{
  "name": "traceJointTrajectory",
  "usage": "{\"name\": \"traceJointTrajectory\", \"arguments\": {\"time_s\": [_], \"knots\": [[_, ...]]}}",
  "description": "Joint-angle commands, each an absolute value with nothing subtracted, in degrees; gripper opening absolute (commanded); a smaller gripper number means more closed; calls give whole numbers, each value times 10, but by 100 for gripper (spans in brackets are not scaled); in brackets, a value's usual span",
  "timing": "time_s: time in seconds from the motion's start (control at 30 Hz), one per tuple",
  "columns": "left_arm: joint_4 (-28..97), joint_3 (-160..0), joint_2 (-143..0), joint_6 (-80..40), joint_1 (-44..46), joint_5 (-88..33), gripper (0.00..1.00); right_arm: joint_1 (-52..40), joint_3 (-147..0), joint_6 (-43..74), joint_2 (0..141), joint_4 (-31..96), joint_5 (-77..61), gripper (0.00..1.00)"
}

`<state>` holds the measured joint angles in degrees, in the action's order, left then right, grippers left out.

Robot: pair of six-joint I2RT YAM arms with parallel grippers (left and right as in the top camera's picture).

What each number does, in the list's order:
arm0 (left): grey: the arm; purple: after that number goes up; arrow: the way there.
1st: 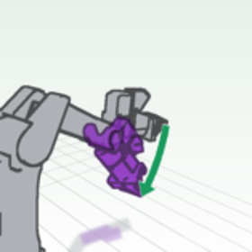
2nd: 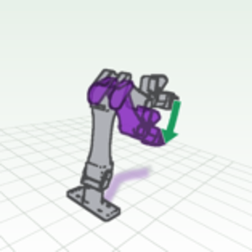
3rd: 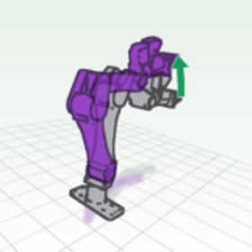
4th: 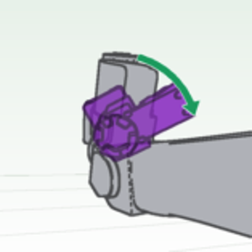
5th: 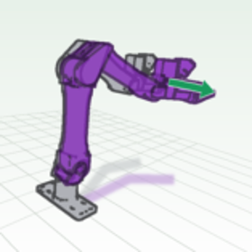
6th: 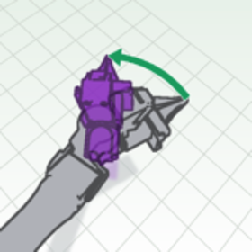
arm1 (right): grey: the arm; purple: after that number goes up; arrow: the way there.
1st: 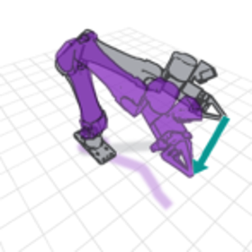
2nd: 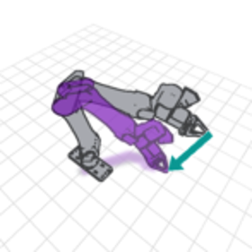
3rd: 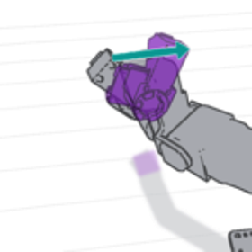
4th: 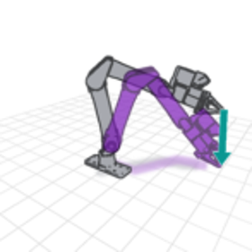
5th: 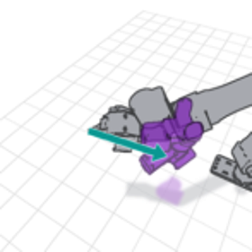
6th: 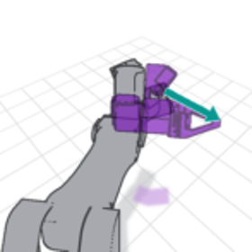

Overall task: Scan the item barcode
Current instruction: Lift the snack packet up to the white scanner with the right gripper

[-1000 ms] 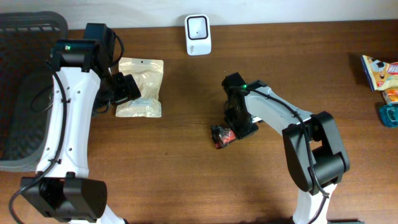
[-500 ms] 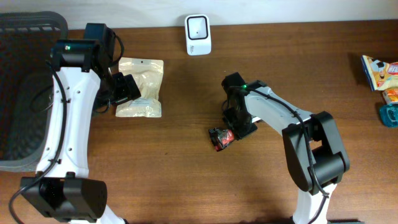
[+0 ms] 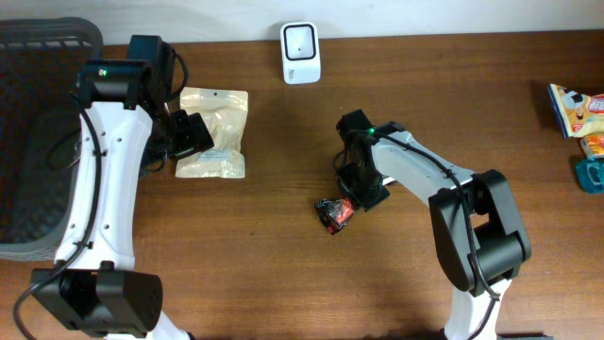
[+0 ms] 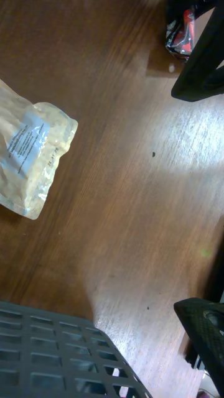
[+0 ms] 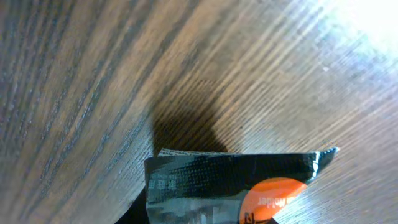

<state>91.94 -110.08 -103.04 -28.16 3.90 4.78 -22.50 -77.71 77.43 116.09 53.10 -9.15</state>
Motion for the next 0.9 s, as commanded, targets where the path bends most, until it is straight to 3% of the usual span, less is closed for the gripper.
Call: {"name": "traceJointTrajectory", "arguments": {"time_s": [0.0,0.3,0.4,0.5,0.87], "knots": [[920,-1099,-1012,-287,39,54,99,-210,-784,698,1167,533,-62,17],[920,-1099,-1012,-287,39,54,99,-161,-882,427,1167,547,-86,14],[920,-1099,-1012,-287,39,54,99,-153,-954,340,1167,566,-88,4],[920,-1099,-1012,-287,39,54,99,-153,-1052,279,1167,577,-86,4],[920,-1099,-1012,-287,39,54,99,-153,-1169,334,1176,413,-87,4]]}}
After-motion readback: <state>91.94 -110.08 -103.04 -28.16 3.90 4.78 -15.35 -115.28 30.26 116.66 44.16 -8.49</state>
